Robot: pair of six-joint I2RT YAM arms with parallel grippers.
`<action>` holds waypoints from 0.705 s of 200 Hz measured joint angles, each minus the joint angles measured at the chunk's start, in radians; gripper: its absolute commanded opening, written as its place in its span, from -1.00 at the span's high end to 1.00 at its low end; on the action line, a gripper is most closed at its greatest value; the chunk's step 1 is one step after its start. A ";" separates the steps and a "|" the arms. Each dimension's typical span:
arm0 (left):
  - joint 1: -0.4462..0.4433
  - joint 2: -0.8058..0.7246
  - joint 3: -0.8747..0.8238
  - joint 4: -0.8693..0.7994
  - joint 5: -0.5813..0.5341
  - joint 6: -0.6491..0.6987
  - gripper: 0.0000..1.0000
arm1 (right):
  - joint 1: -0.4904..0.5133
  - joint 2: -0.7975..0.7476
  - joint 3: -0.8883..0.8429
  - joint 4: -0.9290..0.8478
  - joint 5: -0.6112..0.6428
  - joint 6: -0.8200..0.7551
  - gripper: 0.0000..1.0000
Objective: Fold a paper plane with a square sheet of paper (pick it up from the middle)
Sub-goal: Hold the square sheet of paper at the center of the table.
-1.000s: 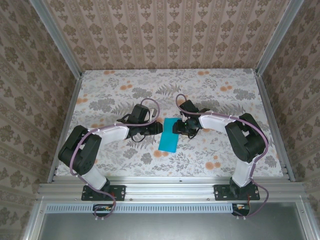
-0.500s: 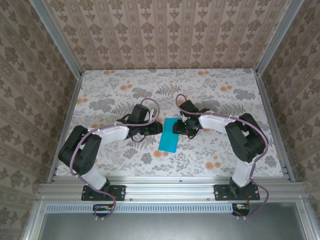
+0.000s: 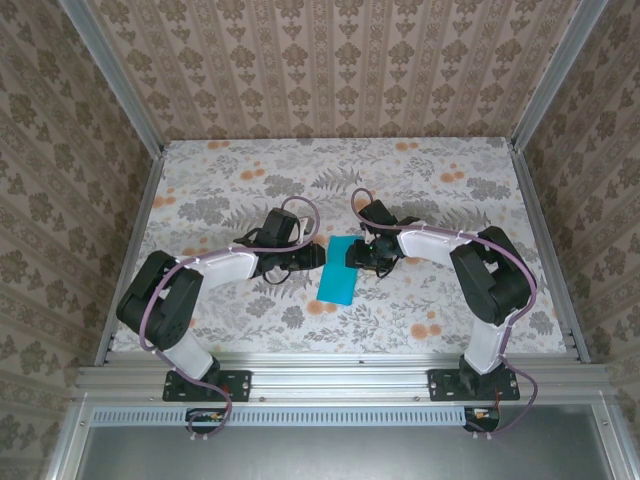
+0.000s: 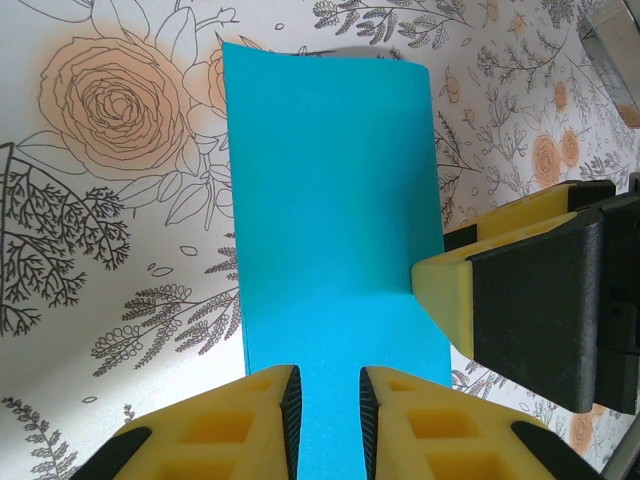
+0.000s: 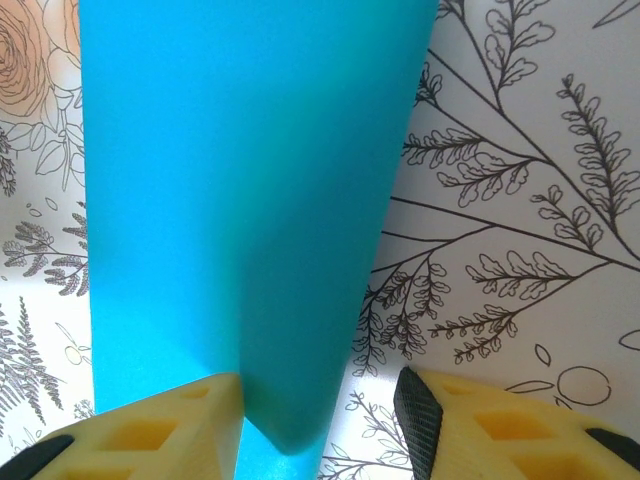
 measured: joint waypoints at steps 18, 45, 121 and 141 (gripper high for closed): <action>0.000 0.000 0.000 0.000 0.000 0.000 0.50 | 0.002 0.000 0.000 0.000 0.001 0.000 0.00; 0.000 0.000 0.000 0.000 0.000 0.000 0.49 | 0.002 0.000 0.002 0.000 0.001 0.001 -0.01; 0.000 0.000 0.001 0.000 0.000 0.000 0.49 | 0.004 0.006 0.009 -0.007 0.001 0.008 -0.03; 0.000 0.000 0.001 0.000 0.000 0.000 0.49 | 0.004 0.006 0.009 -0.008 0.002 0.009 -0.03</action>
